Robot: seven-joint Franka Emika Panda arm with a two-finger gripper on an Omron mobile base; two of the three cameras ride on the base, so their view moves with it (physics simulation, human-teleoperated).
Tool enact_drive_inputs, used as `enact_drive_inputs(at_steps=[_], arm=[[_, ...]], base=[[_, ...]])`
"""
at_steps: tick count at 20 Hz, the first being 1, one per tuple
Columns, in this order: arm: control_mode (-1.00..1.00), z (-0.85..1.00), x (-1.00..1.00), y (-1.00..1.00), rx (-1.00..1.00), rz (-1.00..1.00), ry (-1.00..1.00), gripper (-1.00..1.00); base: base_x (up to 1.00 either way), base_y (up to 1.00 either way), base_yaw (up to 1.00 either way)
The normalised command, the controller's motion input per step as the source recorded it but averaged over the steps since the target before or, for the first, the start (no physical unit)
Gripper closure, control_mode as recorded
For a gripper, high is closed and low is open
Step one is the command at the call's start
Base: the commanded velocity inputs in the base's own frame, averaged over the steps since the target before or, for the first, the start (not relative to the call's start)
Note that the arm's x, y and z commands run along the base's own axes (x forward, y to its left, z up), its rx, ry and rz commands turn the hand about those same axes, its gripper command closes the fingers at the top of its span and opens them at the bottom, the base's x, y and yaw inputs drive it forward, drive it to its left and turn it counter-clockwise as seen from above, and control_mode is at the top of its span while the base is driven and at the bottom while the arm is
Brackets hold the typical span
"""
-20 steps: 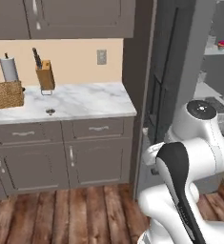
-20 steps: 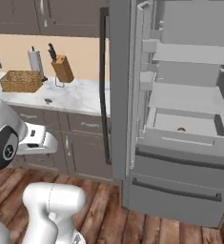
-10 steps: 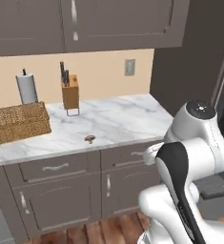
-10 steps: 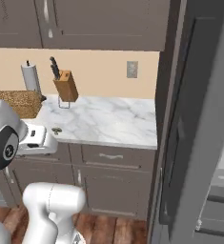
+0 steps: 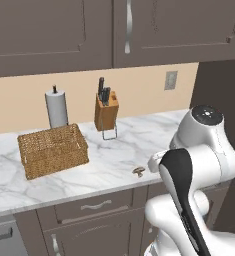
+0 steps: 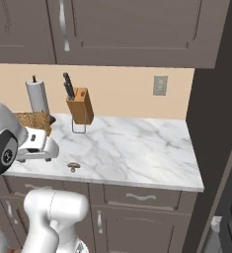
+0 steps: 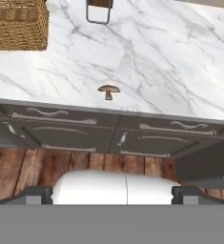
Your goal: Place the mushrooms inside the fridge drawer. Close the drawer after placing the vegetables.
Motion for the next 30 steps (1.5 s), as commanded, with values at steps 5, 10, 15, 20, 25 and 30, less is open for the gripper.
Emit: enact_drive_inputs(at_steps=[5,10,15,20,25,30], arm=[[-1.0,-0.7,0.51,-0.32,0.04,0.06,0.0,-1.0],[-1.0,-0.87,0.58,-0.02,0.0,0.16,0.09,-1.0],[-1.0,-0.67,0.56,0.19,0.0,0.18,0.01,-1.0],[-1.0,-0.3,0.54,0.25,0.0,0.06,0.0,-1.0],[-1.0,-0.39,0.5,0.13,-0.05,0.0,0.11,-1.0],[-1.0,-0.29,0.46,0.01,-0.05,0.01,0.17,-1.0]], base=[[0.0,0.0,0.0],[0.0,0.0,0.0],[0.0,0.0,0.0],[0.0,0.0,0.0],[0.0,0.0,0.0],[0.0,0.0,0.0]])
